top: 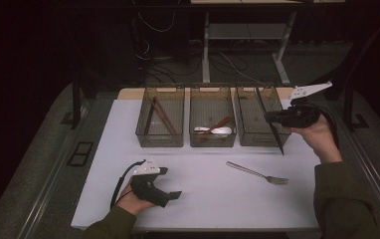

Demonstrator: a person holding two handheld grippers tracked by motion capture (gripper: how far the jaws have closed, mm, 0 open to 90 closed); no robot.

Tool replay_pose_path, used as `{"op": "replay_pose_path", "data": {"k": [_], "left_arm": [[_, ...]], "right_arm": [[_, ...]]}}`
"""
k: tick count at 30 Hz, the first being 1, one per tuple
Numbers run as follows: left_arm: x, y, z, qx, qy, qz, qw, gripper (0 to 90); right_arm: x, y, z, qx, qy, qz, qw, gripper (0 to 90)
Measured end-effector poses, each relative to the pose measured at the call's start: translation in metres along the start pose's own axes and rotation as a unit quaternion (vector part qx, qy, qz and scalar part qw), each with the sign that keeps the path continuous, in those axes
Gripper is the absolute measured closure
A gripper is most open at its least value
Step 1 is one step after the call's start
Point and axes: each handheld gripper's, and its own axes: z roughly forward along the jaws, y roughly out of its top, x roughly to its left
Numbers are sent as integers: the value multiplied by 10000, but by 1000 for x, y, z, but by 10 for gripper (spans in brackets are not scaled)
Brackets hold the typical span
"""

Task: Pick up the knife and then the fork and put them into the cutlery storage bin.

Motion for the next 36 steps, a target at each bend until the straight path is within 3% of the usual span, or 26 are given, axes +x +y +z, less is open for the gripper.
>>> {"op": "replay_pose_path", "data": {"k": [10, 17, 24, 36], "left_arm": [[0, 0, -1, -21, -14, 10, 10000, 4], [0, 0, -2, -26, -11, 13, 10000, 4], [0, 0, -2, -29, -11, 25, 10000, 4], [1, -1, -3, -26, 7, 28, 10000, 5]], "right_arm": [[-21, 33, -6, -339, -362, 216, 9985, 799], [-35, 50, 1, -265, -607, 221, 9976, 799], [-52, 46, 19, -99, -779, 354, 9963, 798], [-69, 28, 50, 662, -835, 579, 9926, 798]]}}
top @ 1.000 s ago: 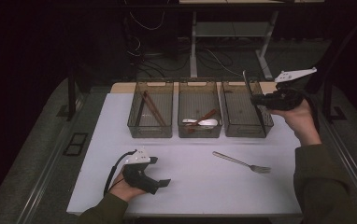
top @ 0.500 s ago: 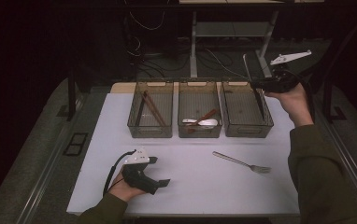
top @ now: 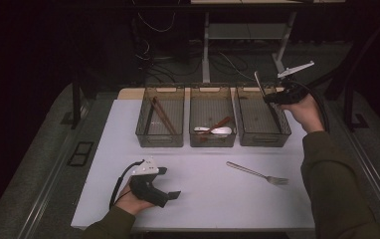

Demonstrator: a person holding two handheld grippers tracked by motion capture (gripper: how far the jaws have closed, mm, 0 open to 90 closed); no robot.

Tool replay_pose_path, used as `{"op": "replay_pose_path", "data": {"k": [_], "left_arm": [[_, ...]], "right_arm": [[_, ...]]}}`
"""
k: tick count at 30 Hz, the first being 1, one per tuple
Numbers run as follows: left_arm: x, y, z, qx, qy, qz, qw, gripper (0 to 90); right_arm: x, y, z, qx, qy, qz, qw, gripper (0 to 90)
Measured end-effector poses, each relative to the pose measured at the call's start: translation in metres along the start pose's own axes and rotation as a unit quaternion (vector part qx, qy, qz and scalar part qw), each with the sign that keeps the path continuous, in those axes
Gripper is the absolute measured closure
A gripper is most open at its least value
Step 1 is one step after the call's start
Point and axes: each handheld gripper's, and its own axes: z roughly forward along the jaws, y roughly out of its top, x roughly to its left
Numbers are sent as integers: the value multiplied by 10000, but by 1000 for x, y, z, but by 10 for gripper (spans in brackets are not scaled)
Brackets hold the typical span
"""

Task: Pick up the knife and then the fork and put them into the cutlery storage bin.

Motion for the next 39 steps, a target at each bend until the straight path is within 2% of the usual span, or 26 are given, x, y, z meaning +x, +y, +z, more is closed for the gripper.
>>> {"op": "replay_pose_path", "data": {"k": [6, 9, 17, 27, 31, 32, 35, 36, 39], "left_arm": [[0, 0, 1, 40, -16, 35, 10000, 5], [0, 0, 1, 28, -20, 29, 10000, 5], [0, 0, 1, 28, -18, 29, 10000, 5], [0, 0, 1, 26, -39, 24, 10000, 6], [0, 0, 1, 21, -32, 20, 10000, 6], [0, 0, 1, 18, -32, 16, 10000, 6], [0, 0, 0, 3, -40, 0, 10000, 6], [1, -1, 0, 4, -48, 5, 10000, 6], [1, 0, 0, 2, -62, 29, 10000, 6]], "right_arm": [[-4, -8, 14, 373, 62, 134, 9992, 798], [-7, -12, 21, 574, 40, 105, 9983, 798], [-3, -11, 38, 888, 85, 120, 9959, 798], [0, -13, 61, 1221, -47, 104, 9925, 793], [3, -14, 69, 1326, 22, 105, 9911, 783], [3, -15, 70, 1331, 33, 81, 9911, 757], [5, -15, 70, 1275, 49, 54, 9918, 655], [5, -15, 69, 1272, 20, 37, 9919, 638], [4, -14, 63, 1133, 127, 123, 9934, 617]]}}
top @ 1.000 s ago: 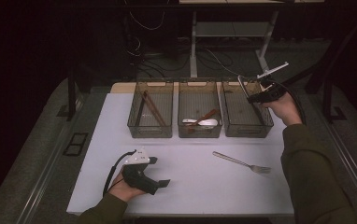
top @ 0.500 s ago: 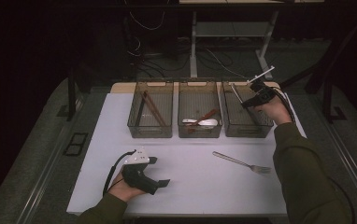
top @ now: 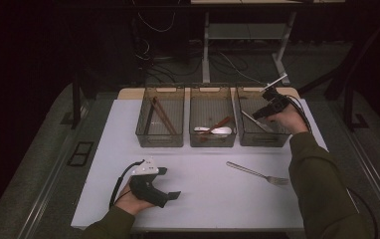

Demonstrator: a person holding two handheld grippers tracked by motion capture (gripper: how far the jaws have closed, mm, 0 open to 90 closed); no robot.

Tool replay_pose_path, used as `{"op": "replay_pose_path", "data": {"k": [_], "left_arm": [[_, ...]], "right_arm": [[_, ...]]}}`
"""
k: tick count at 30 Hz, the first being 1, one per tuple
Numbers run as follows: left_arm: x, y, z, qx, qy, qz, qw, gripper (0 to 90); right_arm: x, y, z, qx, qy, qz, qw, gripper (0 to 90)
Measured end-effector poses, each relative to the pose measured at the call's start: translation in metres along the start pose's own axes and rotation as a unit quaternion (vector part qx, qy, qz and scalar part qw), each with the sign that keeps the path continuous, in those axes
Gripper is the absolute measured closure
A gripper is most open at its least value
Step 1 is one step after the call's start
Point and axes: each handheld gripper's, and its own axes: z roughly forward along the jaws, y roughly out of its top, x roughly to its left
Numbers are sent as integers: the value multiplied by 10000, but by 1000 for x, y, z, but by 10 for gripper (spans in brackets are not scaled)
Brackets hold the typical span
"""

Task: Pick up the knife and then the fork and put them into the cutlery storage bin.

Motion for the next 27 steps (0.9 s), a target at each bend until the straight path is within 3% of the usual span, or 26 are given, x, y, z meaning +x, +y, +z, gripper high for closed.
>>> {"op": "replay_pose_path", "data": {"k": [8, 11, 22, 27], "left_arm": [[2, 0, -1, 24, 24, 86, 10000, 16], [3, 1, -2, -1, 50, 78, 10000, 15], [6, -1, -5, -27, 157, 25, 9999, 0], [9, -4, -5, 1, 217, -14, 9998, 0]], "right_arm": [[5, -6, -27, -603, 328, -49, 9976, 520], [10, -11, -36, -713, 287, -96, 9970, 489], [28, -34, -60, -1084, 490, -218, 9927, 455], [44, -50, -68, -1128, 499, -461, 9913, 454]]}}
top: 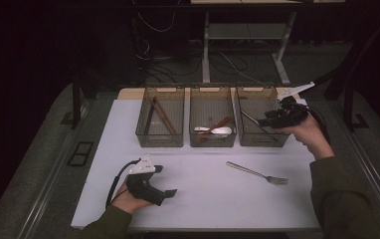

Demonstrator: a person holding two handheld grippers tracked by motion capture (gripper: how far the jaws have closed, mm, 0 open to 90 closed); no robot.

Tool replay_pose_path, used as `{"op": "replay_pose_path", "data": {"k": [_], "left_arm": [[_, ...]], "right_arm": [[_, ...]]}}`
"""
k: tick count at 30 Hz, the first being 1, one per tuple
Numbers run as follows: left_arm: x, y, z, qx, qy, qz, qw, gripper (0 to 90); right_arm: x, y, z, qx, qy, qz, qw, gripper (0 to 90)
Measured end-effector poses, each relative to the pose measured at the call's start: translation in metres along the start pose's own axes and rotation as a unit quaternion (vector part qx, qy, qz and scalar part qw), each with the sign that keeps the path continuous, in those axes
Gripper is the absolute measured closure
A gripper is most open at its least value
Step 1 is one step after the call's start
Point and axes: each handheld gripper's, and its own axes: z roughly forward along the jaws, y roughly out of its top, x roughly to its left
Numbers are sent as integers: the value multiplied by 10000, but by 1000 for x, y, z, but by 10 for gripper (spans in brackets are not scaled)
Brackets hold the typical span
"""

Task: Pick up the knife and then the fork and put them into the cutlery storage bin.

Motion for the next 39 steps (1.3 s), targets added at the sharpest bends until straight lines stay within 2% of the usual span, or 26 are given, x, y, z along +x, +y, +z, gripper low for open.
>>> {"op": "replay_pose_path", "data": {"k": [8, 16, 22, 25, 26, 30, 34, 39], "left_arm": [[-2, 0, 1, 52, 8, 55, 10000, 0], [-3, 0, 2, 61, -27, 83, 9999, 0], [-4, 1, 2, 57, -39, 84, 9999, 0], [-4, 1, 2, 65, -43, 89, 9999, 0], [-4, 1, 2, 65, -47, 91, 9999, 0], [-4, 1, 2, 55, -61, 80, 9999, 0], [-4, 1, 2, 59, -73, 80, 9999, 0], [-4, 0, 3, 84, -93, 93, 9999, 0]], "right_arm": [[29, -23, -10, -122, 295, -220, 9992, 475], [49, -39, -6, 334, 322, -499, 9977, 526], [63, -47, 1, 778, 418, -737, 9934, 554], [71, -48, 8, 1156, 465, -936, 9878, 569], [72, -48, 10, 1292, 451, -1093, 9845, 579], [79, -51, 21, 1830, 427, -1381, 9724, 601], [83, -54, 29, 2238, 483, -1494, 9619, 628], [86, -56, 36, 2504, 539, -1546, 9542, 669]]}}
